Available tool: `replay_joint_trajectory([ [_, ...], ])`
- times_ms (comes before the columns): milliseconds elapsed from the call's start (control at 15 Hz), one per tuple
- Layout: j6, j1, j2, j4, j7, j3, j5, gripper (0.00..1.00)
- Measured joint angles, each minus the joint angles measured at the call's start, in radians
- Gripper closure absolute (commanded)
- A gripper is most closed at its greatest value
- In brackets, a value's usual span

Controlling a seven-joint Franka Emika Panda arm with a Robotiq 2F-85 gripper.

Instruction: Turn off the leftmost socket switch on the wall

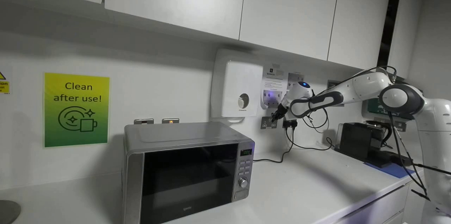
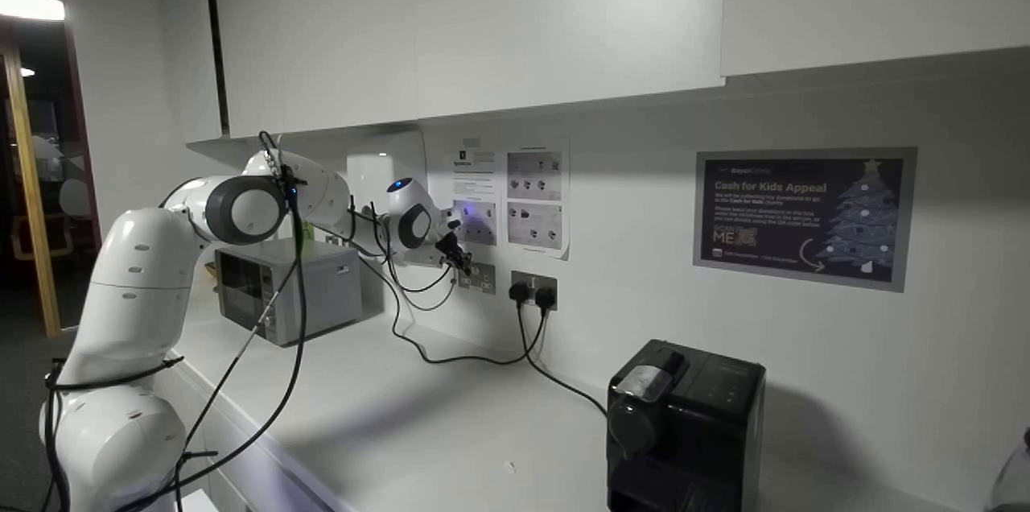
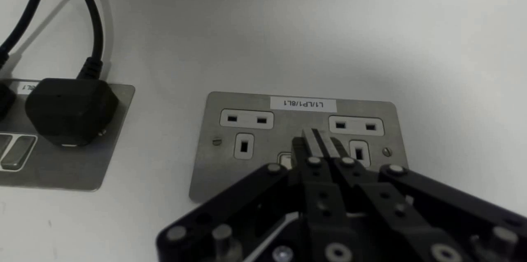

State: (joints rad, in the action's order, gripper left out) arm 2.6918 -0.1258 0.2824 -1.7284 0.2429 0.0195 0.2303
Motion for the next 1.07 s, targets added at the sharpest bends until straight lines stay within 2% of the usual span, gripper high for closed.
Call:
replay_joint_trajectory([
  [1067, 0.005, -0.018, 0.034, 0.036, 0.038, 0.011, 0.000, 1.00],
])
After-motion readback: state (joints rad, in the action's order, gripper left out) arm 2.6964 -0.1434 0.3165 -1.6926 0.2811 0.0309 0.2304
